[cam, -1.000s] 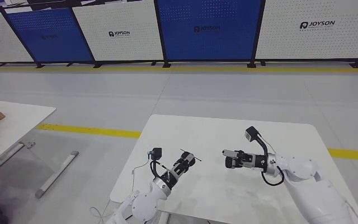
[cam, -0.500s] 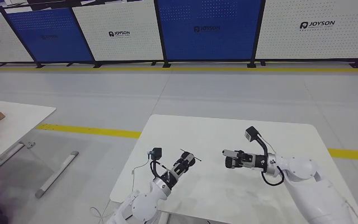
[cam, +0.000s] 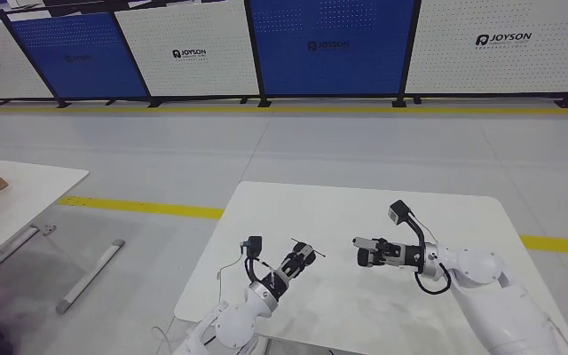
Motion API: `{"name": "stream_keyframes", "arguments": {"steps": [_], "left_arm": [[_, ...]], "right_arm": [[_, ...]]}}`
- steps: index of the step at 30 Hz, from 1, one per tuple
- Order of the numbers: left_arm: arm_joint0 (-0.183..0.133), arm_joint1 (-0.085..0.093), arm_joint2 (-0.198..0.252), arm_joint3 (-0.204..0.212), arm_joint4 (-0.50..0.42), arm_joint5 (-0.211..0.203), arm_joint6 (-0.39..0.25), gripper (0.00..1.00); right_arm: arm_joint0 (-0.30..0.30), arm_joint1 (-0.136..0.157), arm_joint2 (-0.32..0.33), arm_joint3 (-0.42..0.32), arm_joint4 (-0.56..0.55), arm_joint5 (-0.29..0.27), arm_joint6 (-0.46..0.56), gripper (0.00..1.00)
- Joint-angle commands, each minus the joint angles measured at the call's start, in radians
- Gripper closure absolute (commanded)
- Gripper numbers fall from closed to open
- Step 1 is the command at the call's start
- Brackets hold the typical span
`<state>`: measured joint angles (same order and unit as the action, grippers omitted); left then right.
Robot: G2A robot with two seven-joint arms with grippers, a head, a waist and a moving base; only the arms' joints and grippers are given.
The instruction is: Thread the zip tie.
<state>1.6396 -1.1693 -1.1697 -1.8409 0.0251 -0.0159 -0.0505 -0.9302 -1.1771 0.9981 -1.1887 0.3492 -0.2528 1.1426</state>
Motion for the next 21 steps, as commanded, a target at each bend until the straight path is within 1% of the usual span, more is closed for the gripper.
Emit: {"name": "stream_keyframes", "arguments": {"steps": [1,9,12,15,17,21], "left_arm": [[0.0,0.0,0.0,0.0,0.0,0.0,0.0,1.0],[0.0,0.0,0.001,0.001,0.0,0.0,0.0,1.0],[-0.01,-0.003,0.009,0.007,0.002,0.004,0.007,1.0],[-0.021,-0.007,0.027,0.007,-0.043,0.033,-0.022,1.0],[-0.025,-0.01,0.045,0.016,-0.047,0.031,-0.028,1.0],[-0.025,-0.01,0.045,0.016,-0.047,0.031,-0.028,1.0]], "right_arm": [[0.0,0.0,0.0,0.0,0.0,0.0,0.0,0.0],[0.0,0.0,0.0,0.0,0.0,0.0,0.0,0.0],[0.0,0.0,0.0,0.0,0.0,0.0,0.0,0.0],[0.0,0.0,0.0,0.0,0.0,0.0,0.0,0.0],[0.0,0.0,0.0,0.0,0.0,0.0,0.0,0.0],[0.0,0.0,0.0,0.0,0.0,0.0,0.0,0.0]]}}
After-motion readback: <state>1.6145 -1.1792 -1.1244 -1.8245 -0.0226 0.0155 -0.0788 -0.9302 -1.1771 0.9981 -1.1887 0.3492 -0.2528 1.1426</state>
